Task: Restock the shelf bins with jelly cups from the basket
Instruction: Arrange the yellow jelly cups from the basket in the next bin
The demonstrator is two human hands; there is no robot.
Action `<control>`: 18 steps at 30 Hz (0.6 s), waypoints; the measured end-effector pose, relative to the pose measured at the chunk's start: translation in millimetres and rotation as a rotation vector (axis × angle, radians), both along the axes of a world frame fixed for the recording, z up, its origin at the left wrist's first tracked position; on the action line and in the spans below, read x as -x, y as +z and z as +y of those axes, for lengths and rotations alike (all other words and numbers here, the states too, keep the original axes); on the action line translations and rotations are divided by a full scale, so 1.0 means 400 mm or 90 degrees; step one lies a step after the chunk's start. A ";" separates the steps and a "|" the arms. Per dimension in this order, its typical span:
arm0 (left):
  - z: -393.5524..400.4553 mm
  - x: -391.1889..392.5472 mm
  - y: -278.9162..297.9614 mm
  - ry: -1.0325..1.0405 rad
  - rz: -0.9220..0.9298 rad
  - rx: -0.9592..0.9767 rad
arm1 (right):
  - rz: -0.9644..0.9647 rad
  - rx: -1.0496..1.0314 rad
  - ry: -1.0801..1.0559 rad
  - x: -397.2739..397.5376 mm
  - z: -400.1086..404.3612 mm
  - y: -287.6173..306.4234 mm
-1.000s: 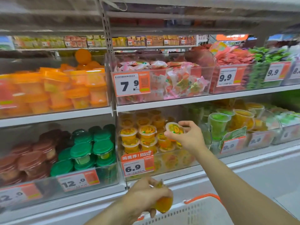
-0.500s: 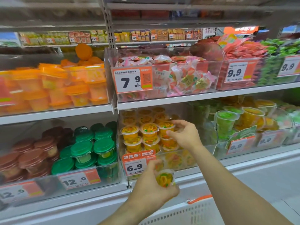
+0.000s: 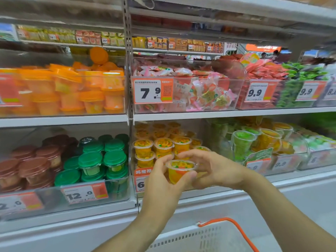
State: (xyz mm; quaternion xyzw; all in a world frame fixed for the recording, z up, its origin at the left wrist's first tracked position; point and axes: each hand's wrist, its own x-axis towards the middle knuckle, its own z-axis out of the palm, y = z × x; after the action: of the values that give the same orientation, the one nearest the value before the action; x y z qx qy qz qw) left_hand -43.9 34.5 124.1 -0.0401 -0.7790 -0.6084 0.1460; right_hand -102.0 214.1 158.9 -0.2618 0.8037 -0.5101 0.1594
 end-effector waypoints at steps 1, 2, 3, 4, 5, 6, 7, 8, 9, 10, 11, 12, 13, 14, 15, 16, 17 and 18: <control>0.005 0.002 0.003 -0.003 0.006 0.008 | 0.023 -0.005 0.000 -0.011 -0.009 -0.006; 0.012 0.002 0.008 -0.008 0.011 0.018 | 0.053 0.008 -0.024 -0.020 -0.021 -0.013; 0.018 0.003 0.012 -0.014 0.011 0.031 | 0.079 0.030 -0.055 -0.026 -0.033 -0.023; 0.023 0.003 0.013 -0.020 0.013 0.045 | 0.095 0.058 -0.087 -0.030 -0.041 -0.034; 0.027 0.004 0.013 -0.025 0.016 0.067 | 0.103 0.090 -0.115 -0.032 -0.044 -0.045; 0.031 0.003 0.011 -0.028 0.018 0.100 | 0.100 0.123 -0.139 -0.030 -0.041 -0.057; 0.032 0.004 0.007 -0.029 0.020 0.142 | 0.091 0.156 -0.159 -0.025 -0.034 -0.069; 0.030 0.006 0.001 -0.027 0.025 0.194 | 0.086 0.180 -0.185 -0.016 -0.025 -0.079; 0.027 0.010 -0.005 -0.019 0.035 0.255 | 0.088 0.197 -0.219 -0.004 -0.015 -0.087; 0.023 0.016 -0.013 -0.006 0.054 0.321 | 0.094 0.206 -0.263 0.011 -0.006 -0.093; 0.016 0.022 -0.021 0.006 0.074 0.389 | 0.101 0.207 -0.314 0.029 0.003 -0.097; 0.010 0.026 -0.027 0.018 0.089 0.455 | 0.104 0.201 -0.374 0.050 0.012 -0.100; 0.004 0.030 -0.032 0.027 0.087 0.514 | 0.101 0.198 -0.423 0.073 0.018 -0.099; 0.000 0.036 -0.035 0.034 0.080 0.555 | 0.088 0.205 -0.460 0.101 0.025 -0.098; -0.001 0.041 -0.038 0.036 0.070 0.583 | 0.060 0.226 -0.476 0.133 0.030 -0.095; -0.001 0.045 -0.043 0.036 0.062 0.610 | 0.031 0.249 -0.479 0.165 0.033 -0.092; -0.002 0.050 -0.049 0.033 0.058 0.634 | 0.017 0.251 -0.478 0.203 0.034 -0.092; -0.002 0.055 -0.051 0.030 0.057 0.651 | 0.030 0.229 -0.480 0.236 0.034 -0.092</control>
State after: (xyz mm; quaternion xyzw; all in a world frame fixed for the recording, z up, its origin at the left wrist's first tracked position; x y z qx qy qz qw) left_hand -66.0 33.9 103.8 -0.1146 -0.9707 -0.1437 0.1548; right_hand -196.3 227.9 121.9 0.0157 0.7447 -0.6589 -0.1052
